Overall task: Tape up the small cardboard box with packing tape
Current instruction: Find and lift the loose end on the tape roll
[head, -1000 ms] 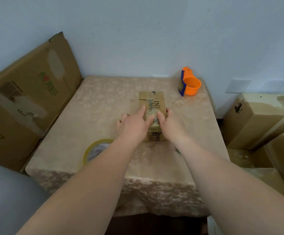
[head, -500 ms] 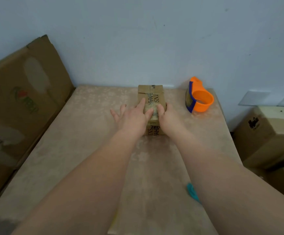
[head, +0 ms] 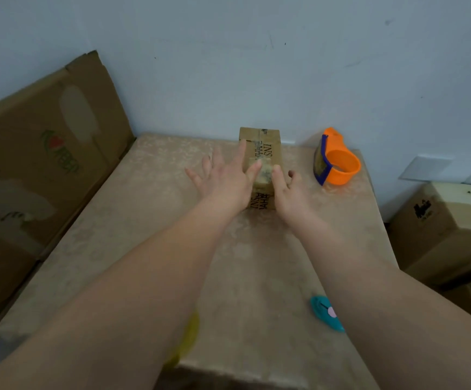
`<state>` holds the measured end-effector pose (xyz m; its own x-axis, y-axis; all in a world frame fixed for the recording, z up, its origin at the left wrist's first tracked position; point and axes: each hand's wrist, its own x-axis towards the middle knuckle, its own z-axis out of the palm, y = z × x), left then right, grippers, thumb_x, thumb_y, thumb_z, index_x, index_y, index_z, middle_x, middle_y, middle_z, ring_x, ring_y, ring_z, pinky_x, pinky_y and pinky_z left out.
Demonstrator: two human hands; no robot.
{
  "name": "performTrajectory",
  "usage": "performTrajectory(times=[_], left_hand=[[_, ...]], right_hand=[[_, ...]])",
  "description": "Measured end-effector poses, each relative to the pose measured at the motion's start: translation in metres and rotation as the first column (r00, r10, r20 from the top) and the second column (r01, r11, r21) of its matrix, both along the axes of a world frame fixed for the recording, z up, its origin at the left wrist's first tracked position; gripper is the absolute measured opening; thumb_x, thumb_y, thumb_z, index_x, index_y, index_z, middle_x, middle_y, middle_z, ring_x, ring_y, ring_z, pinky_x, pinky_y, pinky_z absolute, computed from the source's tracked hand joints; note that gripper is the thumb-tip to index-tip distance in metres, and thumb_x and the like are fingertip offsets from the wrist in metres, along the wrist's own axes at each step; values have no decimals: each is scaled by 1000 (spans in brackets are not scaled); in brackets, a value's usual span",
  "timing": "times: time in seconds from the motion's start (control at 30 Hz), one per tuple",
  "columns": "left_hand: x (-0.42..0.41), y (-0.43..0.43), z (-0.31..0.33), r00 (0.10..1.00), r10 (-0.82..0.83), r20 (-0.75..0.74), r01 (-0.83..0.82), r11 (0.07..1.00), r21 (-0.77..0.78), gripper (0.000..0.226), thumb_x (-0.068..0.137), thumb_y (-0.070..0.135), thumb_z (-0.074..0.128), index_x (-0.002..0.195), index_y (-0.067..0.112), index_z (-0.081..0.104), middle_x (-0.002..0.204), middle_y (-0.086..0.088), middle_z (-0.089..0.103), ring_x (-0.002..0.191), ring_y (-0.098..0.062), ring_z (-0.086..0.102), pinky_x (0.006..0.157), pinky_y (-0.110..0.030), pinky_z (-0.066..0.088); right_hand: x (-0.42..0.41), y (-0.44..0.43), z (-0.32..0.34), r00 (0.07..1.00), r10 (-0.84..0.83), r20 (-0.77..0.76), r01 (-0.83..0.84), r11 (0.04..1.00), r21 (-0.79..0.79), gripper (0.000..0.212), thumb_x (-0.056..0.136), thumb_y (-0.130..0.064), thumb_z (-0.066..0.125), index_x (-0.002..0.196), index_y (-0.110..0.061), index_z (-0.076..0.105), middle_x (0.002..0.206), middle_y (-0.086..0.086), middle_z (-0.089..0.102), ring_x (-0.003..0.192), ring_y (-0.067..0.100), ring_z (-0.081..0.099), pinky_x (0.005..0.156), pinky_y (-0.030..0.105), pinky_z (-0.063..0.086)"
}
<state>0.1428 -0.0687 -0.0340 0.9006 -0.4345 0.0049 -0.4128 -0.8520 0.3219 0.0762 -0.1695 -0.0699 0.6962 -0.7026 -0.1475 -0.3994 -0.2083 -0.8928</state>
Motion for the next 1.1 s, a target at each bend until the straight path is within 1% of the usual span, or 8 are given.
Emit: performTrajectory(times=[0.3,0.47,0.67,0.77,0.83,0.93,1.03,1.1], left_hand=[[-79,117,2,954,-175,-244,175,984,-24,93,61,74,33,142,29,38,146,-9,45,135,-31,38,111,-44,29],[-125,177,-7,995,-32,-93,19,990,-142,51,67,63,65,106,30,57,105,0,54,107,-25,54,97,-40,42],[-153,192,-20,980,-199,19,186,942,280,34,76,53,62,88,29,40,92,13,53,103,-15,55,110,-40,20],[-146,187,-28,964,-243,103,243,970,19,26,79,43,63,79,25,43,85,4,60,93,-21,58,93,-35,35],[-140,178,-23,963,-268,-34,243,915,-321,21,76,42,63,78,22,54,77,5,64,76,-13,59,71,-29,43],[-143,156,-10,906,-260,-335,-65,697,-715,16,77,38,65,86,25,67,72,15,69,65,1,58,61,-19,45],[-144,137,2,766,-303,-566,-413,443,-796,26,86,35,56,86,13,69,69,1,73,62,-8,64,58,-22,52],[-142,133,6,632,-334,-699,-587,383,-714,33,93,31,46,78,10,65,52,1,66,45,-5,61,46,-16,48]], right_hand=[[-95,84,9,995,42,90,-40,999,-21,39,93,-33,52,128,-15,50,126,9,63,114,21,59,91,27,41],[-138,120,5,953,303,-25,-302,952,58,24,91,-33,56,114,-27,58,110,-2,69,96,11,63,77,24,46],[-156,140,-6,960,279,23,-277,938,207,7,87,-30,59,85,-34,65,94,-3,73,88,17,69,86,39,55],[-156,140,-3,970,229,82,-243,893,379,10,93,-26,55,91,-32,63,101,2,71,94,20,68,85,36,55],[-152,137,0,971,200,134,-240,842,482,13,94,-30,53,101,-30,63,110,2,69,102,20,66,89,38,53],[-144,131,6,966,166,198,-250,802,543,31,92,-45,49,117,-31,60,119,-9,65,113,11,58,101,41,46],[-138,125,6,958,107,265,-248,774,582,37,88,-49,54,122,-33,52,121,-7,64,113,10,59,105,42,43],[-135,122,3,956,54,289,-235,731,641,35,87,-48,57,119,-35,54,120,-2,67,114,16,62,104,44,44]])
